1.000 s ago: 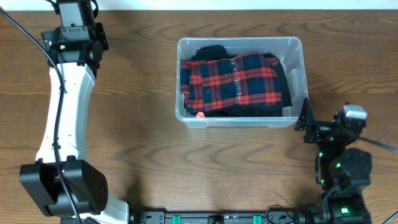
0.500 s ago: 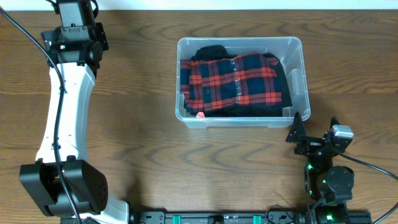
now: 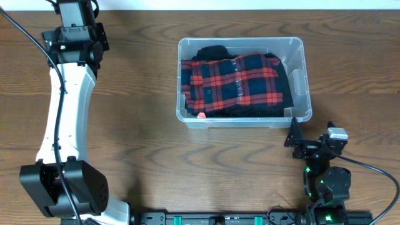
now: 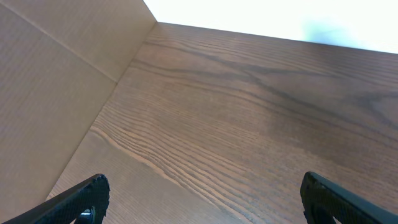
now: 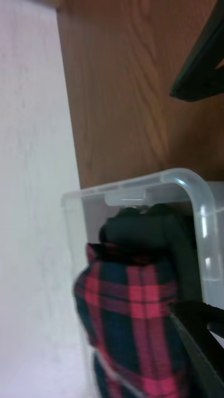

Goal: Pack container

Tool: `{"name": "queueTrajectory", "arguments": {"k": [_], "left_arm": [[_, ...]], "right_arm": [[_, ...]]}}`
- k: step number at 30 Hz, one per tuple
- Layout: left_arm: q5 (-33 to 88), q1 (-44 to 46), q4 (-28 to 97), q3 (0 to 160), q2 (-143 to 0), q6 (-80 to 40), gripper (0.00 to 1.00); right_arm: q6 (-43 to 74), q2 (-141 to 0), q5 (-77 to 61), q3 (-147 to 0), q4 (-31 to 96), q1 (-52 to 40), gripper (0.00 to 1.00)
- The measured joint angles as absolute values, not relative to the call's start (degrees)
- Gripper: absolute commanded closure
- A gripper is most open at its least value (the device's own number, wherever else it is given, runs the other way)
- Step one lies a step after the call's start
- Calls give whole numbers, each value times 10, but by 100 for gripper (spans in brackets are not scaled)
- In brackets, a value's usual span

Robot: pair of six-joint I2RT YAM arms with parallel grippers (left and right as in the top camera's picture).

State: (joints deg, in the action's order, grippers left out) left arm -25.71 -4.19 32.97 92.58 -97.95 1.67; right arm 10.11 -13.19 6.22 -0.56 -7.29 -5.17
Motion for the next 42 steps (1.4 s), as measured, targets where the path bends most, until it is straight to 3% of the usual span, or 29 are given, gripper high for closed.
{"name": "queueTrajectory", "arguments": {"k": [22,42], "left_arm": [[-257,-42,329,926,-980,17,2],[-257,-42,330,926,-980,17,2]], "right_arm": [[-33,-51,23,-4,39,-52,1],[-44,-31,20,-4,39,-52,1]]}}
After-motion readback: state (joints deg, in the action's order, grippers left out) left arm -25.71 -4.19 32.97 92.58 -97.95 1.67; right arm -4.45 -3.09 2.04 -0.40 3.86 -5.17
